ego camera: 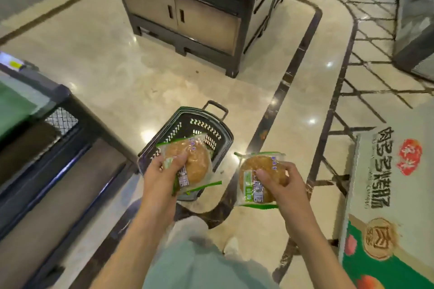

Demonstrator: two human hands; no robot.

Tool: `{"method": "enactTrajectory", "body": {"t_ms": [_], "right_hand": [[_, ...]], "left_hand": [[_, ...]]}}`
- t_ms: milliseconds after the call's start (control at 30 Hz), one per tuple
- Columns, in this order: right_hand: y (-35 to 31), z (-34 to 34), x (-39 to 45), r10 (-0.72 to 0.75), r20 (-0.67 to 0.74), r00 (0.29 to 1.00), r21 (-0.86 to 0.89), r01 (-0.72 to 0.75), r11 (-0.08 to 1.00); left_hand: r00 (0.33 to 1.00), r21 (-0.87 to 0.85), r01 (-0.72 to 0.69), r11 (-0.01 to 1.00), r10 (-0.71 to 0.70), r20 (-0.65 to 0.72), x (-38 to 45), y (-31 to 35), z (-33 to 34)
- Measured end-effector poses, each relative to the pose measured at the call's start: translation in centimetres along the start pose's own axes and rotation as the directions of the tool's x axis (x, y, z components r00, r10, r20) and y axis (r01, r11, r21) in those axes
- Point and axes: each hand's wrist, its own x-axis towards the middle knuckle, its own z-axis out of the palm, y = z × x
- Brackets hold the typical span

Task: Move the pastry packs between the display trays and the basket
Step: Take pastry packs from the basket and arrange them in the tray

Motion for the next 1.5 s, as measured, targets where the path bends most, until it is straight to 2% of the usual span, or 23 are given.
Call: {"method": "enactTrajectory", "body": {"t_ms": [133,233,400,533,667,733,833,933,1067,1167,1267,1300,1367,1500], "right_hand": [[-1.3,0.1,6.1,0.018,0.193,0.981,-0.147,0.01,0.989],[-2.6,2.2,11.5,0.058,0.347,0.936,-0.259,0.036,0.965],[-4.4,7.3,20.5,0.125,0.553,0.824,-0.475,0.188,0.86],[-3.7,11.7,26.9,0.182,0.682,0.708,-0.606,0.408,0.682],[0.2,16.6,33.2,0.32,0.782,0.534,-0.622,0.693,0.365],[4.2,19.3,37.0,0.389,0.79,0.474,-0.597,0.74,0.31],[12.5,23.2,43.6,0.492,0.781,0.385,-0.561,0.778,0.282],[22.0,26.3,50.4,0.544,0.775,0.323,-0.517,0.818,0.252],[32.6,28.9,57.7,0.526,0.786,0.324,-0.521,0.806,0.281],[38.5,29.8,60.5,0.521,0.801,0.293,-0.499,0.808,0.313],[42.8,30.2,61.6,0.545,0.789,0.285,-0.507,0.802,0.314],[43.8,30.3,61.7,0.547,0.789,0.278,-0.505,0.801,0.322],[45.4,30.6,61.9,0.546,0.795,0.265,-0.494,0.805,0.329],[47.1,31.2,62.1,0.578,0.784,0.228,-0.468,0.828,0.309]], "left_hand": [[0.972,-0.019,-0.057,0.998,0.051,-0.229,1.1,-1.9,0.6],[0.93,-0.031,-0.087,0.996,0.07,-0.362,3.4,-2.7,-0.5],[0.843,-0.161,-0.05,0.986,-0.045,-0.536,9.1,-5.1,-2.5],[0.74,-0.16,-0.012,0.987,-0.099,-0.666,14.8,-7.3,-3.0],[0.678,-0.074,0.096,0.993,-0.12,-0.726,21.2,-11.1,-3.8],[0.661,-0.01,0.167,0.986,-0.12,-0.74,25.3,-14.6,-5.0],[0.644,0.142,0.275,0.951,-0.073,-0.762,32.6,-20.4,-7.2],[0.703,0.355,0.404,0.843,-0.037,-0.711,40.6,-27.1,-10.7],[0.805,0.652,0.532,0.539,-0.083,-0.588,50.5,-34.8,-16.3],[0.853,0.745,0.511,0.429,-0.147,-0.501,55.6,-38.3,-19.1],[0.861,0.802,0.507,0.316,-0.236,-0.452,59.4,-41.0,-21.3],[0.866,0.837,0.491,0.244,-0.241,-0.438,60.4,-41.7,-22.0],[0.87,0.882,0.469,0.046,-0.197,-0.453,62.0,-43.1,-23.0],[0.912,0.91,0.403,-0.101,-0.043,-0.409,62.3,-45.3,-23.0]]}}
